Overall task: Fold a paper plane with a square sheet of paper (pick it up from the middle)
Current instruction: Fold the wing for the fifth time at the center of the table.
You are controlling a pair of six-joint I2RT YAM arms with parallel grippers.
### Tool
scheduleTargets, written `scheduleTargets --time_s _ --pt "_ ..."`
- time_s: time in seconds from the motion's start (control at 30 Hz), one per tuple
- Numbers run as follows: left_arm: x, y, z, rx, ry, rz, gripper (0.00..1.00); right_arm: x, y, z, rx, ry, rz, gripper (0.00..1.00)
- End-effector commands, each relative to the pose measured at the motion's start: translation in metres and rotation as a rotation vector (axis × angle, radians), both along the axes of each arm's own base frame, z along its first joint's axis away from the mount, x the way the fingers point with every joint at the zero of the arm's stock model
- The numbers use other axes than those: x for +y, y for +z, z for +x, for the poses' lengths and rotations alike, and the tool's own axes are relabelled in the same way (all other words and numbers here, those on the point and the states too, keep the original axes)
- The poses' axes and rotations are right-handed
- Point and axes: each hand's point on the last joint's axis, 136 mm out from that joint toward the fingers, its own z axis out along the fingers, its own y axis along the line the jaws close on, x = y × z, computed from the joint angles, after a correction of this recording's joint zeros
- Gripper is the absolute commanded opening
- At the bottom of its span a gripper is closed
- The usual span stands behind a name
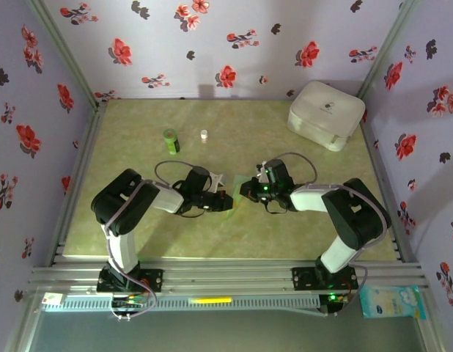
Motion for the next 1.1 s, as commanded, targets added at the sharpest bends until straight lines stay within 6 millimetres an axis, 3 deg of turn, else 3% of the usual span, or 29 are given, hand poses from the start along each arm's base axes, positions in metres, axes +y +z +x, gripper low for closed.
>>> scheduleTargets --time_s 0.0,0.37,0.97,1.07 --pt "0.026 -0.050 -0.018 0.131 0.037 0.166 0.00 0.010 0.005 0.002 -0.025 0.043 0.031 0.05" --pt "0.026 -0.052 -0.020 0.143 0.030 0.169 0.00 0.013 -0.007 0.008 -0.003 0.030 0.021 0.07" --pt "0.025 -0.051 -0.023 0.149 0.013 0.160 0.00 -0.007 -0.043 0.005 0.069 -0.036 -0.107 0.05" --pt "0.024 -0.047 -0.022 0.148 0.013 0.151 0.04 -0.011 -0.051 0.000 0.093 -0.035 -0.132 0.05"
